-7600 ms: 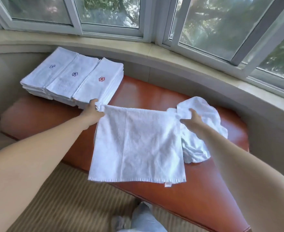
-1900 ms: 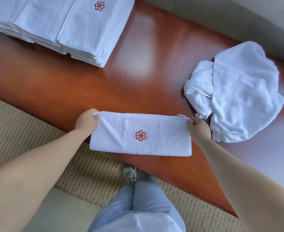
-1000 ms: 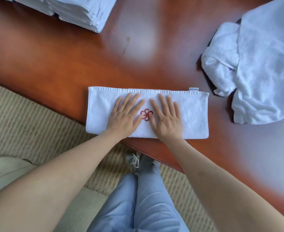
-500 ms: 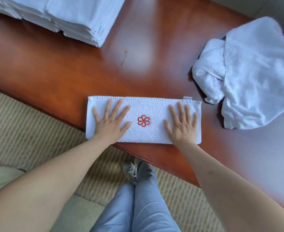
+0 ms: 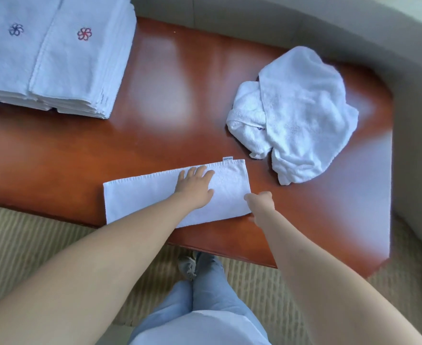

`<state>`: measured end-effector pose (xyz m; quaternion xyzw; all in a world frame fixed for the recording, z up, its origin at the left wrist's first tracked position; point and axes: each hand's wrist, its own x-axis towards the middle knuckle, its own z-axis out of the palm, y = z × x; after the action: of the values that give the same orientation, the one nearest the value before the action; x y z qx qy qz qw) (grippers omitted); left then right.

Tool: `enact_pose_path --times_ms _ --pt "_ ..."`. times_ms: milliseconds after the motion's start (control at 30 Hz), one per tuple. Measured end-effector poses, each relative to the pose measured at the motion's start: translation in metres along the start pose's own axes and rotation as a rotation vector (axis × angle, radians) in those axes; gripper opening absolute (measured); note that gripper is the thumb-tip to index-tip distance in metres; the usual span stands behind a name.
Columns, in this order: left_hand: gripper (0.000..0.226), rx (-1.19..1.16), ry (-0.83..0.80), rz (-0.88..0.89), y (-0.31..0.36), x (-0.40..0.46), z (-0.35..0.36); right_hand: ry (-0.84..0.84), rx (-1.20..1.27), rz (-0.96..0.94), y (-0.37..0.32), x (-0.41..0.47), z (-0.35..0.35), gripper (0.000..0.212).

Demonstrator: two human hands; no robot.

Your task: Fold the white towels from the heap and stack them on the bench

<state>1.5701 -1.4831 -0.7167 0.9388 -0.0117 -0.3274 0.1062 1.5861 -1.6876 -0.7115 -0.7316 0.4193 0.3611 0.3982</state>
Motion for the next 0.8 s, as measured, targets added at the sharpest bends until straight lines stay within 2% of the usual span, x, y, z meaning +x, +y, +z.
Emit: enact_pose_path --times_ms 100,167,233,300,467,600,700,800 --pt "0.065 0.028 0.010 0.069 0.029 0.029 -0.013 -0.060 0.222 0.151 0.002 0.007 -0.004 0.060" --pt "0.070 0.041 0.028 0.102 0.046 0.048 -0.021 -0.102 0.248 0.159 0.008 0.012 -0.008 0.045" --pt "0.078 0.055 0.026 0.117 0.059 0.066 -0.027 -0.128 0.147 0.115 0.015 0.017 -0.012 0.028" --pt "0.078 0.080 0.009 0.112 0.070 0.081 -0.034 -0.154 -0.005 0.086 0.019 0.021 -0.015 0.023" --pt "0.042 0.099 -0.077 0.084 0.086 0.112 -0.048 -0.269 -0.102 0.109 0.019 0.028 -0.026 0.031" --pt "0.029 0.106 -0.183 0.145 0.083 0.121 -0.063 -0.292 -0.127 0.045 0.016 0.032 -0.032 0.023" --pt "0.019 0.005 -0.180 0.197 0.067 0.119 -0.082 -0.252 -0.122 -0.035 0.006 0.033 -0.035 0.011" --pt "0.017 -0.066 -0.091 0.182 0.041 0.110 -0.114 -0.178 -0.091 -0.175 -0.021 0.028 -0.038 0.011"
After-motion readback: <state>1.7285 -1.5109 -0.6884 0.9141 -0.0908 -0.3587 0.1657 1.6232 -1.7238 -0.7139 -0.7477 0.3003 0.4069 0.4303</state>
